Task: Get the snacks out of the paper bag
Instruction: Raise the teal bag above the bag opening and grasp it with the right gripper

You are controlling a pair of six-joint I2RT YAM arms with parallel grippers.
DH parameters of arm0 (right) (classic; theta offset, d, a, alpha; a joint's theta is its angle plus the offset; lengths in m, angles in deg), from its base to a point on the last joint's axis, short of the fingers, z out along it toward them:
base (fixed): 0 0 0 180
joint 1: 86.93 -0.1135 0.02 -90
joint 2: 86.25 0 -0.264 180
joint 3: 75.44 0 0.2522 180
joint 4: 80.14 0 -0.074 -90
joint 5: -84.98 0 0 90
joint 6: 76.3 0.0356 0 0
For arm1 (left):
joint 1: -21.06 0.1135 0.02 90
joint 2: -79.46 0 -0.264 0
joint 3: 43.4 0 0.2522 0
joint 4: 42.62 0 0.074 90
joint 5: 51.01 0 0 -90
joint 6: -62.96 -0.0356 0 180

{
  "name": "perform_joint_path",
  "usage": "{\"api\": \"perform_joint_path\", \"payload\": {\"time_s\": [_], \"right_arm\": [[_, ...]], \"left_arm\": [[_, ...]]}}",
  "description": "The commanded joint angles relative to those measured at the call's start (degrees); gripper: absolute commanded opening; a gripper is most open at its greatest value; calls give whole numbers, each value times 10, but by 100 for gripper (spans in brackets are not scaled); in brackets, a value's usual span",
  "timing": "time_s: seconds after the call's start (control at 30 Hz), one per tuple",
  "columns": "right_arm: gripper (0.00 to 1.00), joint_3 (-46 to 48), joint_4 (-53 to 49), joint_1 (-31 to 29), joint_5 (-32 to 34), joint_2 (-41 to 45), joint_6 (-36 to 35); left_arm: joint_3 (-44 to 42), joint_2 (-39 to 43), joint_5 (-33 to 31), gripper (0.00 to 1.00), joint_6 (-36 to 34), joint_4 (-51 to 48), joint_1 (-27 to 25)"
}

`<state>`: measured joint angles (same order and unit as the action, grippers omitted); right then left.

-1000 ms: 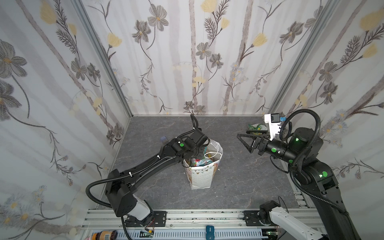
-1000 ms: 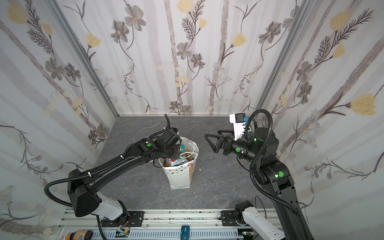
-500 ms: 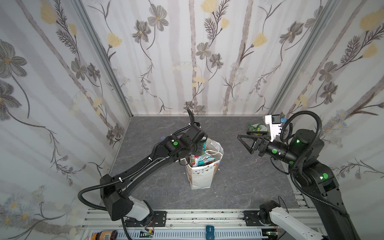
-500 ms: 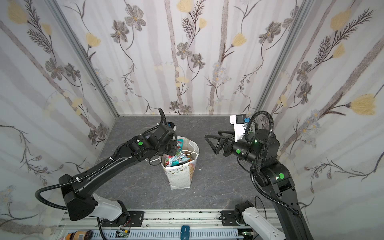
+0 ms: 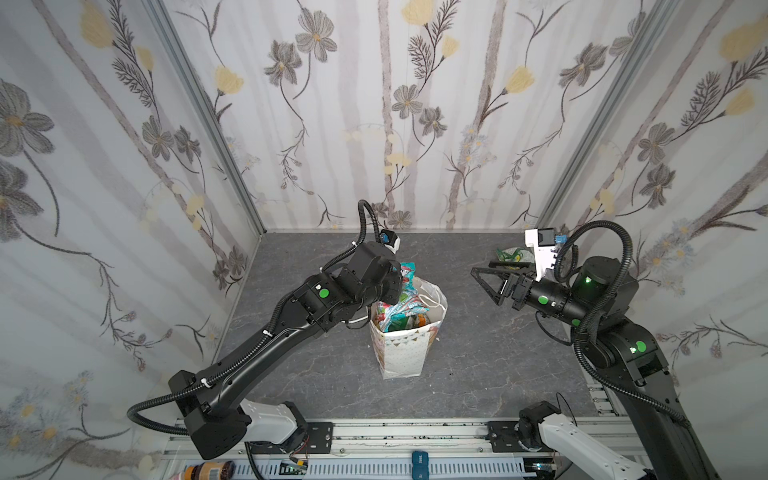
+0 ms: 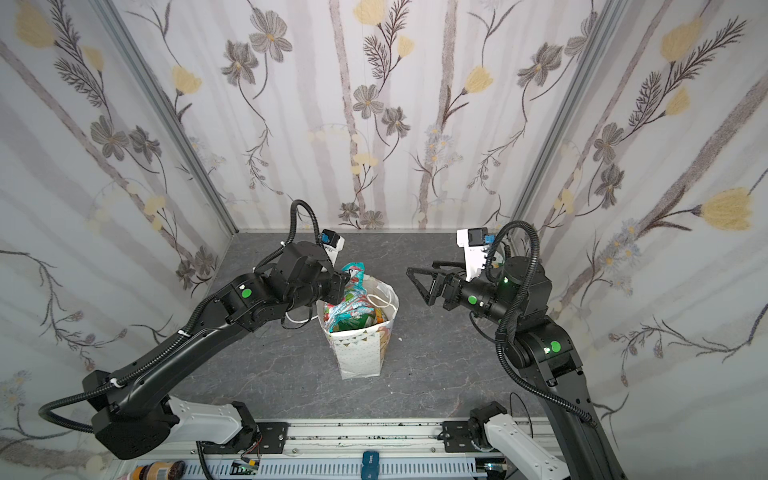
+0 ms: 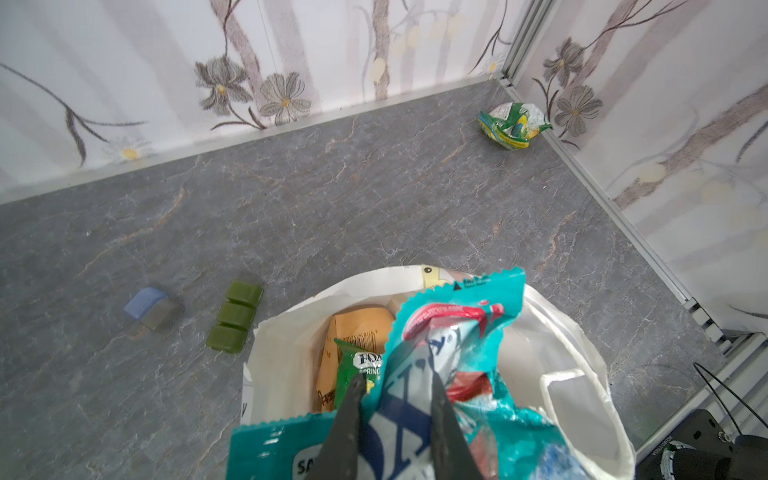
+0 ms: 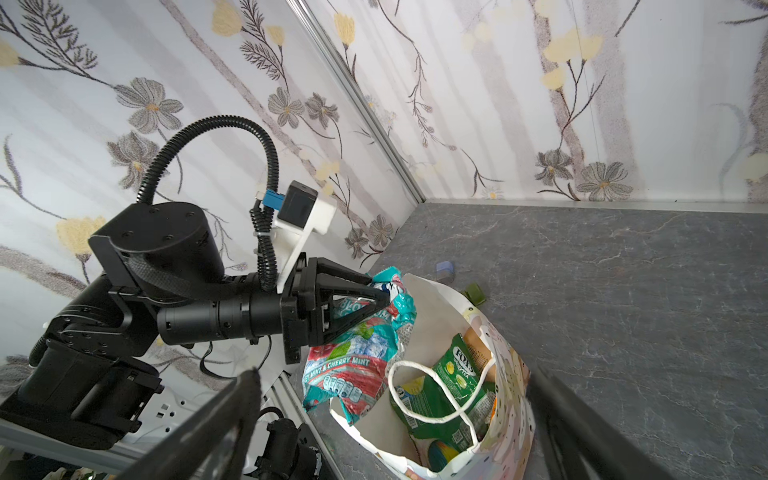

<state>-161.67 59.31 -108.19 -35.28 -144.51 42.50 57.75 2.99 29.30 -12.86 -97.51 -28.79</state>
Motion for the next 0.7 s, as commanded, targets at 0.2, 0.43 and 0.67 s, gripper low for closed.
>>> {"api": "perform_joint_path", "payload": {"time_s": [0.2, 0.43, 0.67], "right_arm": [[100, 35, 83, -43, -39, -21, 58], [100, 83, 168, -86, -40, -25, 113], [99, 90, 183, -122, -54, -49, 123]], "left_arm": [[-5, 23, 40, 0, -124, 174, -36], [30, -1, 22, 0, -191, 202, -70], [82, -36, -5, 0, -207, 204, -78]]}}
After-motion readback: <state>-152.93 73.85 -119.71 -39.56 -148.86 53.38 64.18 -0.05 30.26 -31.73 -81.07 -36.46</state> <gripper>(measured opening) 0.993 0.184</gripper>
